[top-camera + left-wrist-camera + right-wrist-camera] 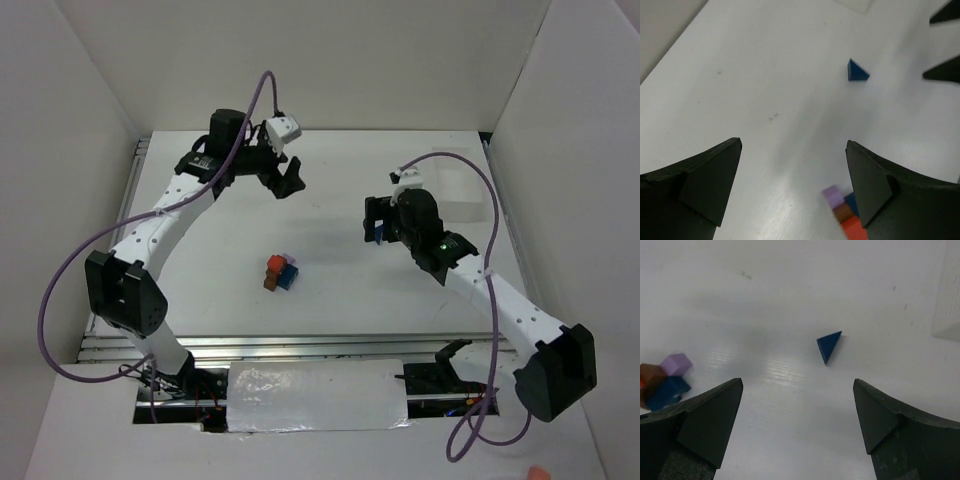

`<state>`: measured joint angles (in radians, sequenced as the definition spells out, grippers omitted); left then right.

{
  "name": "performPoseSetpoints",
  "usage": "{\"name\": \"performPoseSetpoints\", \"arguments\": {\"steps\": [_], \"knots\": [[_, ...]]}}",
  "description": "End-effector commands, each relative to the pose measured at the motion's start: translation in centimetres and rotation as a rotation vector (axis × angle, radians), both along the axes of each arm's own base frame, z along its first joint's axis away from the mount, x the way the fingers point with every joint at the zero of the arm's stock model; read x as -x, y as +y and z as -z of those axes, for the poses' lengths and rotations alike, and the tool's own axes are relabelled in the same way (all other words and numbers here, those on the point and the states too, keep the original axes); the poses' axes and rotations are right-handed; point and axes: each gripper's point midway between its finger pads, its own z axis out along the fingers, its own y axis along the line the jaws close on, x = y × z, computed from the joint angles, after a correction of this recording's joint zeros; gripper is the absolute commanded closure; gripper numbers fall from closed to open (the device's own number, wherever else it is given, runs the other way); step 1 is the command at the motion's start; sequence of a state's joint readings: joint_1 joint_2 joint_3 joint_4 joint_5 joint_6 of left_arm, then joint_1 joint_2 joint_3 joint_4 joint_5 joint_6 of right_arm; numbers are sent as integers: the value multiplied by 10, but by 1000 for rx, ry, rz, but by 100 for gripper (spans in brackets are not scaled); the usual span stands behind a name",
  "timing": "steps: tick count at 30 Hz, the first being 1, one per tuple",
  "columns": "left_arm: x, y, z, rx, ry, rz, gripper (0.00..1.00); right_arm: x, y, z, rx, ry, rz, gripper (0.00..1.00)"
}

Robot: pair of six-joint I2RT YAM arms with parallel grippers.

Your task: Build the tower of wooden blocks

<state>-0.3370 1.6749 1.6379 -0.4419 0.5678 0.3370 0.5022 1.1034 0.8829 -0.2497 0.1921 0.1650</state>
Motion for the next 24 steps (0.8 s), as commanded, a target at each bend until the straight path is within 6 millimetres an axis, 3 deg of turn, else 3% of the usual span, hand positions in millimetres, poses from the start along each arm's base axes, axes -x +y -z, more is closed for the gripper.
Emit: {"name": "performPoseSetpoints", "arguments": {"steps": [1,6,9,14,24], "knots": [[-7,10,-54,285,99,-298,1,-6,-22,40,-23,141,179,0],[29,22,-38,382,125,-414,1,-20,-14,78,38,236,165,1],[41,35,-20,346,130,-485,1,-31,-8,101,67,285,132,5],[45,57,3,281,133,-620,1,-54,-16,133,74,382,181,12],[41,56,21,233,132,-617,1,-77,-13,146,102,470,166,28]]}}
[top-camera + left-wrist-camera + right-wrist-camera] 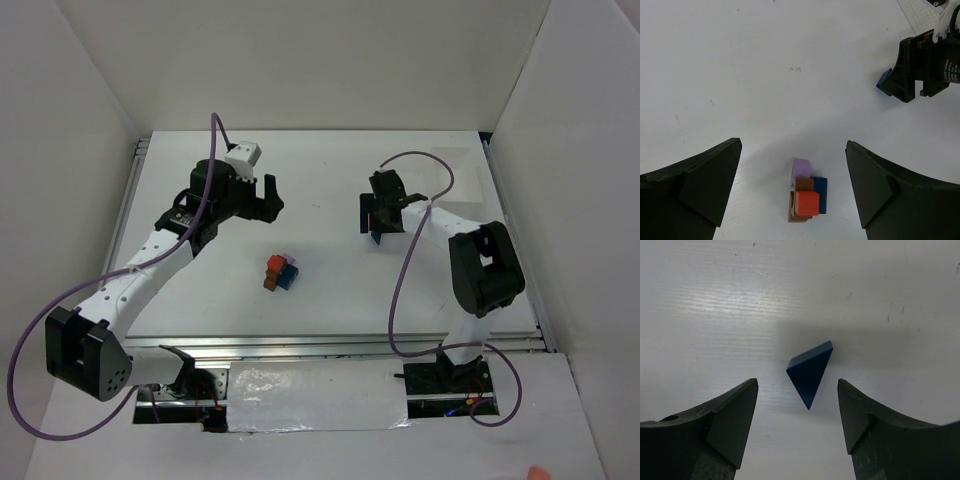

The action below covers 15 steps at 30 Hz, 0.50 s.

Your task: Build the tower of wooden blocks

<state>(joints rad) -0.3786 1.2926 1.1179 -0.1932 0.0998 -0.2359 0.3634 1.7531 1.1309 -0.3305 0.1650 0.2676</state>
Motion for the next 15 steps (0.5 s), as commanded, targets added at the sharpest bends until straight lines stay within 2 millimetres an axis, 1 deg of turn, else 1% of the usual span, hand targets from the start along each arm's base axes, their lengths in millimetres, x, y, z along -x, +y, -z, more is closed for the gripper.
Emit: {"name": "performPoseSetpoints", "arguments": {"steps": [1,2,5,8,9,12,14,15], "knots": [[-9,-1,-12,1,-55,-12,1,-7,5,-1,-5,24,-17,28],[-10,-1,-10,-11,-54,-12,1,-7,4,-2,-2,33,-16,28],[-14,3,-10,-21,-70,-34,1,-1,3,7,7,67,-23,28],[-17,2,-11,-21,-81,-32,1,3,1,14,14,102,-19,28],[-18,2,-9,-23,-75,-32,1,3,-1,15,24,105,-8,28],[-19,3,-5,-34,-70,-35,1,3,-3,19,36,119,3,43],[-21,2,-4,-43,-73,-31,1,4,-4,21,40,129,7,44],[-22,1,-10,-36,-87,-29,1,4,-5,22,41,133,8,46]]}}
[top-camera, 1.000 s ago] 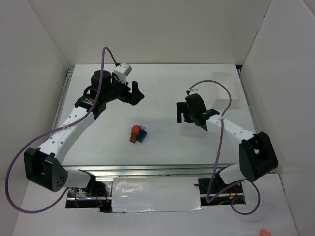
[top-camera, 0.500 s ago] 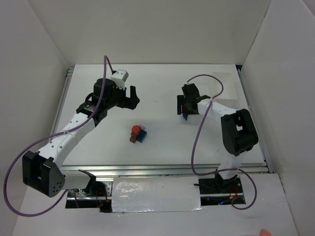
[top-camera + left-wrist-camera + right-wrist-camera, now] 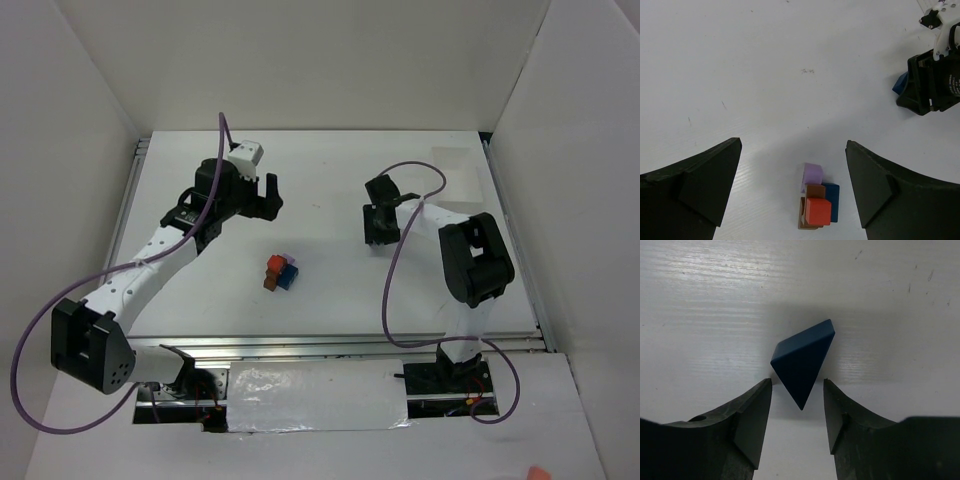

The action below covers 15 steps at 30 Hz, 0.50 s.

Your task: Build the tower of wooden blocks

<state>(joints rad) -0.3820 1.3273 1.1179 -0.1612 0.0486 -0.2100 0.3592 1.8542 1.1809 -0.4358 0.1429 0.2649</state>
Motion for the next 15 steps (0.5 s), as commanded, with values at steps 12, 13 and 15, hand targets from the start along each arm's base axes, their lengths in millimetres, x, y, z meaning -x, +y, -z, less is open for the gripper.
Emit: {"name": "performPoseSetpoints", "arguments": {"steps": [12,13,15], "knots": [[-16,-10,-7,4,-39,24,1,-22,-4,-9,12,-5,32,70],[-16,-10,-7,2,-38,26,1,-22,-5,-9,5,-2,33,73],[-17,-11,-7,8,-37,28,1,-22,-5,-10,-1,-4,27,78]]}}
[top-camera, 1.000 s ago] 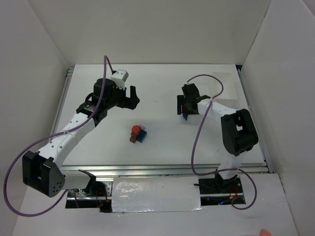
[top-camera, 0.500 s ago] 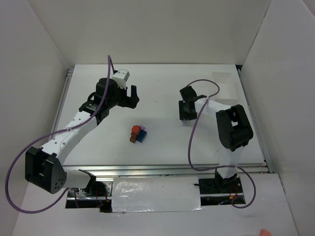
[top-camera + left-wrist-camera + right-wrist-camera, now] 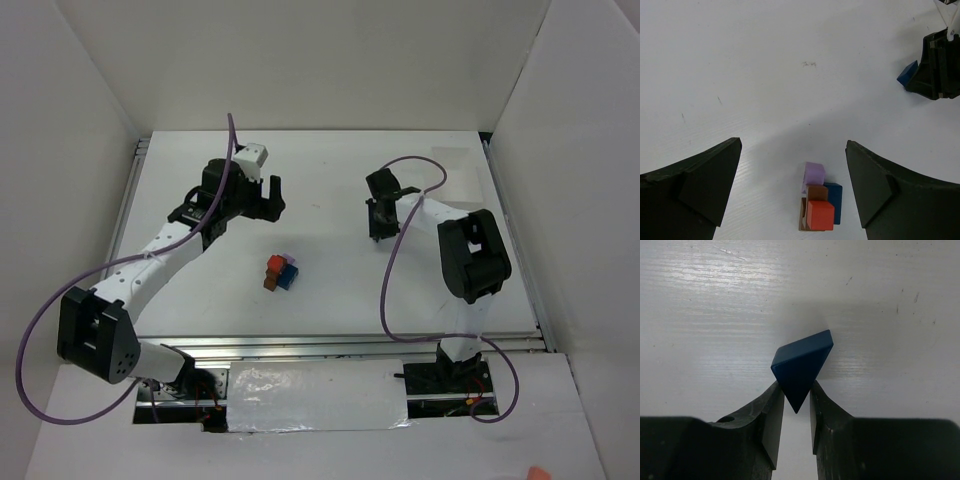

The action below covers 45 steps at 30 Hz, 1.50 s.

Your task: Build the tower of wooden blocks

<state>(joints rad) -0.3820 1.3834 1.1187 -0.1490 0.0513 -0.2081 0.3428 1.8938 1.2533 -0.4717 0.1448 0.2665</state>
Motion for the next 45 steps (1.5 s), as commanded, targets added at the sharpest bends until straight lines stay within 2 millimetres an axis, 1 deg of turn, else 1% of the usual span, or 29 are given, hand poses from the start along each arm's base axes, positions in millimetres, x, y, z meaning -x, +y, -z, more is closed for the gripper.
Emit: {"name": "performPoseSetpoints", "arguments": {"steps": [1,2,5,9,10,12,13,14,15,16,17,18,20,21,22,24,25,26,27,29,30,31,33,34,36,37,39,42,45], "knots": [[-9,-8,-27,25,-77,29,1,-7,-3,-6,-6,-5,8,80],[-9,-11,-28,32,-76,39,1,-7,-2,-5,-10,-7,4,86],[-8,-17,-28,45,-67,67,1,-5,-2,-8,-17,-17,0,94],[-7,-23,-29,71,-52,87,1,-4,4,-19,-51,-61,-20,100],[-6,-25,-30,78,-51,101,1,-5,5,-29,-66,-91,-28,100],[-2,-34,-32,106,-38,145,1,-1,13,-35,-105,-127,-67,100],[-2,-37,-33,110,-38,159,1,-1,17,-53,-134,-179,-105,100],[0,-39,-34,113,-37,169,1,9,19,-50,-148,-179,-135,100],[1,-43,-37,116,-41,179,1,7,31,-62,-200,-232,-193,100],[4,-47,-38,117,-41,206,1,15,45,-70,-281,-241,-268,100],[7,-50,-41,97,-61,236,1,21,52,-87,-320,-295,-345,100],[12,-55,-42,82,-78,270,1,28,61,-96,-373,-304,-414,100],[28,-69,-44,49,-129,435,1,47,83,-123,-533,-308,-580,100],[32,-71,-48,-17,-224,518,1,60,86,-128,-566,-284,-665,100],[39,-74,-54,-72,-301,600,1,75,93,-143,-656,-228,-724,100],[53,-79,-56,-123,-368,711,1,85,97,-145,-717,-157,-795,100],[58,-81,-61,-143,-416,760,1,92,101,-155,-792,-133,-831,100],[72,-86,-68,-184,-530,885,1,101,105,-163,-855,-96,-867,100],[81,-89,-71,-203,-589,952,1,105,108,-162,-901,-78,-926,100],[104,-90,-69,-293,-687,1120,1,123,112,-184,-1049,2,-970,100],[106,-88,-68,-330,-704,1147,1,124,113,-177,-1077,2,-1027,100],[103,-88,-73,-374,-736,1159,1,138,113,-195,-1165,74,-1014,100],[102,-84,-65,-429,-696,1171,1,145,116,-205,-1269,101,-1025,100],[102,-83,-62,-447,-685,1194,1,140,118,-199,-1296,85,-1047,100],[104,-83,-54,-508,-666,1266,1,140,123,-197,-1361,132,-995,100],[104,-82,-52,-525,-660,1283,1,141,125,-188,-1371,162,-978,100],[101,-85,-47,-566,-652,1312,1,147,128,-184,-1370,186,-983,100],[96,-95,-40,-613,-648,1323,1,151,128,-184,-1368,188,-989,100],[104,-111,-28,-641,-630,1381,2,151,129,-187,-1373,184,-993,100]]}}
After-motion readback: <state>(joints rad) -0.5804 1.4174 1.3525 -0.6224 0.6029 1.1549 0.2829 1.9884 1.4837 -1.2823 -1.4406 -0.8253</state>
